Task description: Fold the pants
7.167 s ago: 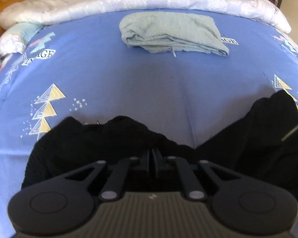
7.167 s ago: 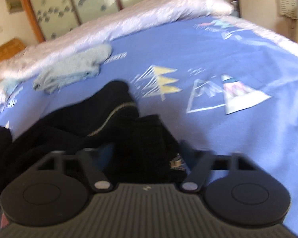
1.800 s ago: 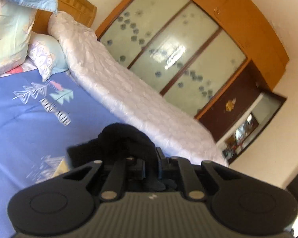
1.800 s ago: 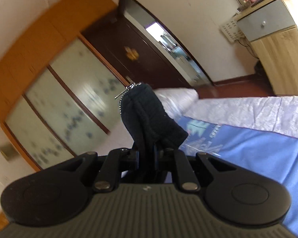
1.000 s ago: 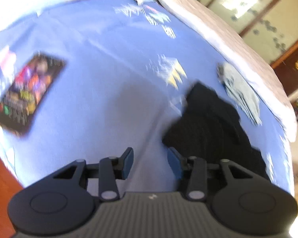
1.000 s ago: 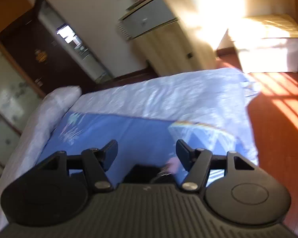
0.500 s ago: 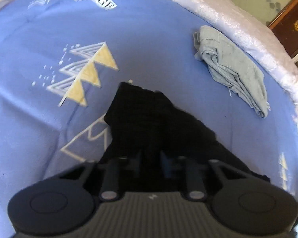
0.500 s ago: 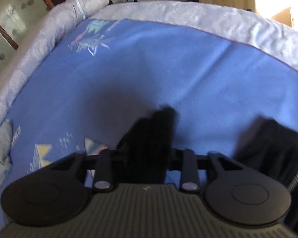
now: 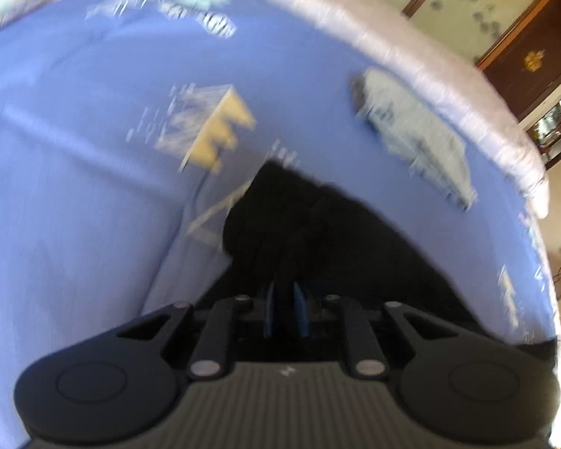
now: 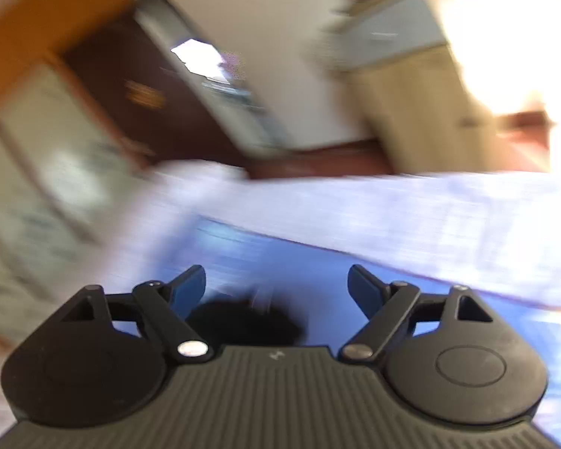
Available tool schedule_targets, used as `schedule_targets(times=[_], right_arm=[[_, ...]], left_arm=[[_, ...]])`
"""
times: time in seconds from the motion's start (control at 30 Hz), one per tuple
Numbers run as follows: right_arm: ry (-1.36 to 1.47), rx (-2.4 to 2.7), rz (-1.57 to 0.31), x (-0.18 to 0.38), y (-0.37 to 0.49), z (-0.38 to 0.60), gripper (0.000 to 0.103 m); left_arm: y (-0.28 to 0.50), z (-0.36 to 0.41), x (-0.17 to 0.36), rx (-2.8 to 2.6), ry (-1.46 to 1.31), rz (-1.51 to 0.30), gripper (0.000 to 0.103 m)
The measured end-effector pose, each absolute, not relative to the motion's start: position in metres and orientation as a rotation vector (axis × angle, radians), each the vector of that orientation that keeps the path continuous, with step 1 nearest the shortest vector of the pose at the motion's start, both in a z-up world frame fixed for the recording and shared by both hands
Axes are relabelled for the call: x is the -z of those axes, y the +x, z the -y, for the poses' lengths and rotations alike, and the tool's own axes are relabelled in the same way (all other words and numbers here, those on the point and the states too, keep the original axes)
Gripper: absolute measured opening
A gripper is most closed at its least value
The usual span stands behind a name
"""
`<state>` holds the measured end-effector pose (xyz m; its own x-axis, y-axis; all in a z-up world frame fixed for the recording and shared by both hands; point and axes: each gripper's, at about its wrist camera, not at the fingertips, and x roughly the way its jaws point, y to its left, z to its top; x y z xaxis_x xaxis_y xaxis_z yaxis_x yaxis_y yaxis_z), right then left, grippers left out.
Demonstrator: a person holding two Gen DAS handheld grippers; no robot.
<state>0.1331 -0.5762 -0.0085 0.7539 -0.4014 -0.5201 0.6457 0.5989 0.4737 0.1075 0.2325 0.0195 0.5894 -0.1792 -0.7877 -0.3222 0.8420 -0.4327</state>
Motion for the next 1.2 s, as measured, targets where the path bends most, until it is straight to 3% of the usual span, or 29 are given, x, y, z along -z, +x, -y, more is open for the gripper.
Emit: schedule_targets(times=[0.17, 0.2, 0.27, 0.37, 0.43, 0.47, 0.53, 0.6, 0.63, 0.67, 0.7, 0.73, 0.8, 0.97, 1.1, 1.13, 1.17, 1.2], right_arm=[[0.821, 0.681, -0.433, 0.041, 0.090, 0.590, 0.073], [0.805, 0.660, -0.436, 0.037, 0.091, 0.587, 0.073], [0.764, 0.600, -0.443, 0.013, 0.102, 0.564, 0.073], [0.673, 0.500, -0.485, -0.023, 0.135, 0.528, 0.073], [0.583, 0.453, -0.546, -0.035, 0.165, 0.501, 0.073], [0.544, 0.431, -0.589, -0.033, 0.182, 0.490, 0.073], [0.468, 0.398, -0.687, -0.024, 0.213, 0.468, 0.069], [0.339, 0.443, -0.807, -0.003, 0.250, 0.450, 0.067], [0.291, 0.467, -0.875, 0.013, 0.266, 0.447, 0.050], [0.269, 0.477, -0.948, 0.031, 0.278, 0.449, 0.017], [0.254, 0.488, -0.948, 0.037, 0.278, 0.449, 0.017], [0.255, 0.485, -0.921, 0.035, 0.280, 0.449, 0.010], [0.321, 0.455, -0.832, 0.018, 0.278, 0.458, 0.009], [0.641, 0.301, -0.404, -0.066, 0.225, 0.498, 0.009], [0.680, 0.343, -0.389, -0.061, 0.191, 0.528, 0.012], [0.658, 0.400, -0.435, -0.048, 0.185, 0.535, 0.018], [0.631, 0.477, -0.501, -0.033, 0.180, 0.540, 0.037], [0.604, 0.576, -0.585, -0.016, 0.174, 0.547, 0.049]], left_arm=[[0.101, -0.244, -0.019, -0.087, -0.624, -0.939, 0.018], [0.103, -0.245, -0.022, -0.088, -0.622, -0.931, 0.022], [0.109, -0.246, -0.030, -0.103, -0.607, -0.908, 0.039], [0.123, -0.245, -0.036, -0.117, -0.594, -0.883, 0.050], [0.136, -0.240, -0.034, -0.114, -0.593, -0.892, 0.043], [0.142, -0.235, -0.032, -0.109, -0.587, -0.903, 0.029], [0.149, -0.225, -0.029, -0.095, -0.562, -0.919, 0.014], [0.153, -0.216, -0.028, -0.088, -0.527, -0.925, 0.013], [0.153, -0.212, -0.028, -0.092, -0.501, -0.922, 0.012], [0.152, -0.211, -0.028, -0.094, -0.485, -0.919, 0.012], [0.151, -0.213, -0.029, -0.095, -0.484, -0.918, 0.011], [0.150, -0.216, -0.032, -0.096, -0.496, -0.915, 0.011], [0.148, -0.228, -0.039, -0.101, -0.537, -0.895, 0.011], [0.134, -0.245, -0.053, -0.067, -0.663, -0.835, 0.011], [0.125, -0.238, -0.040, -0.064, -0.655, -0.868, 0.012], [0.124, -0.236, -0.033, -0.072, -0.651, -0.904, 0.016], [0.124, -0.234, -0.026, -0.085, -0.647, -0.937, 0.018], [0.123, -0.234, -0.022, -0.094, -0.646, -0.961, 0.018]])
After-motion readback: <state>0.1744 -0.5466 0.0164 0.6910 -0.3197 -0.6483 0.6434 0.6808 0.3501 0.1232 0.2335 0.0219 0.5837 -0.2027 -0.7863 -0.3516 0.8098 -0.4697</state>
